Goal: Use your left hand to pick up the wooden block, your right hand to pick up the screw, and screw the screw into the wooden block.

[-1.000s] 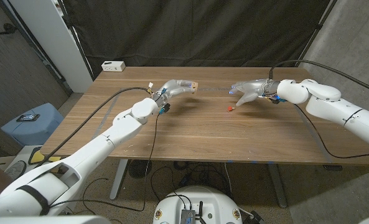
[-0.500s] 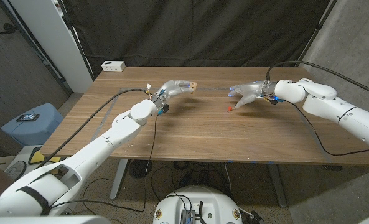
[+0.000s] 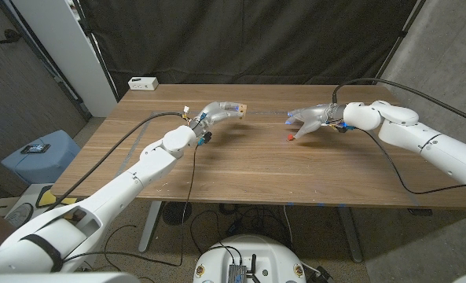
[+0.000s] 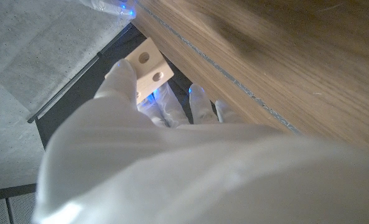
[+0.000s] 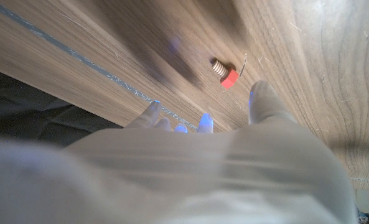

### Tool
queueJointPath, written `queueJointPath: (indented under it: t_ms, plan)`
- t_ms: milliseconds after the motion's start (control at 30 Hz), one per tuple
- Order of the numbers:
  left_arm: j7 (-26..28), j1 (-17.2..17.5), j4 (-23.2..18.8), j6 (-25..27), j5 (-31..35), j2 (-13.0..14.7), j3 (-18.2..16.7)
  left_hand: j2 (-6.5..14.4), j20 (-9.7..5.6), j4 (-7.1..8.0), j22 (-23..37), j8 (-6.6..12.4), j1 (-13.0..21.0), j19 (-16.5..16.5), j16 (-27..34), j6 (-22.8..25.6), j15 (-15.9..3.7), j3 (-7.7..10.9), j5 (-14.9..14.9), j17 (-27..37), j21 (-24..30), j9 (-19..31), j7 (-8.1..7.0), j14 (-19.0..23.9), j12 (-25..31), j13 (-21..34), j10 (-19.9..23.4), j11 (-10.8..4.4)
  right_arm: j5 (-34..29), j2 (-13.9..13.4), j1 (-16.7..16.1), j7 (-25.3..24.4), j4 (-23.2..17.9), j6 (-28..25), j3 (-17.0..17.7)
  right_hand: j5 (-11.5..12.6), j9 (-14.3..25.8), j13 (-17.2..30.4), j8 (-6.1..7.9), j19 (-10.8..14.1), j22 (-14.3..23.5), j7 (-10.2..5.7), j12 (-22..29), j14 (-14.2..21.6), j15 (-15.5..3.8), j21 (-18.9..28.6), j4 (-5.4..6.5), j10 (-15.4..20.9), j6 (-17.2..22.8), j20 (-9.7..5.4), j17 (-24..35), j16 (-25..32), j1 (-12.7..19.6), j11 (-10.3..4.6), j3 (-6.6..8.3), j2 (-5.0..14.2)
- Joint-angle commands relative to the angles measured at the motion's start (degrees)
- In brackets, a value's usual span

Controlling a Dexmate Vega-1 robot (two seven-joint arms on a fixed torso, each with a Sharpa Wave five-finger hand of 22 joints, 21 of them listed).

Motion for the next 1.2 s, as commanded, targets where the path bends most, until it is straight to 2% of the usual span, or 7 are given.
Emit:
queueJointPath:
  t_ms: [33,867,1200]
  plan:
    - [-0.78,-0.81,1.33,-0.02,-0.37,-0.51,0.41,0.42,-0.16,0.14,0.22,0.42,-0.02,-0.07,0.01,0.18,-6.43,-0.21,0.34,0.1,0.31,0.16,-0.21,-0.26,-0.22,0.24,-0.13,0.02,-0.86,1.06,0.84,-2.14,2.56,2.41,-1.18,0.37,0.35,0.2,0.61,0.43,0.16,-0.09,0.14,0.44,0.0,0.2,0.33,0.08,0.84,0.1,0.33,0.18,0.42,-0.39,0.16,-0.04]
    - [-1.89,-0.83,0.9,0.47,-0.74,-0.44,0.96,0.66,0.0,0.12,0.23,0.4,-0.13,-0.42,0.17,0.12,-6.45,-0.42,0.3,0.32,0.4,0.15,-0.23,-0.57,-1.21,0.04,-1.2,0.03,-1.29,2.27,1.68,-5.49,7.54,5.63,-2.74,0.44,0.7,0.22,1.55,1.08,0.19,-0.09,0.1,1.03,-0.44,0.37,0.29,-0.58,2.61,0.01,0.4,0.35,1.62,-0.38,0.29,-0.31]
    - [-1.72,-0.45,0.26,1.81,-1.23,-0.17,0.77,0.71,0.03,0.12,0.23,0.44,-0.18,-0.45,0.21,0.2,-6.42,-0.48,0.29,0.34,0.44,0.15,-0.22,-0.61,-1.33,0.06,-1.21,0.03,-1.61,2.18,1.17,-7.2,7.69,5.8,-2.77,0.45,0.95,0.23,2.15,1.36,0.21,-0.02,0.17,1.4,-0.67,0.43,0.35,-0.71,3.64,-0.12,0.44,0.47,1.99,-0.47,0.27,-0.43]
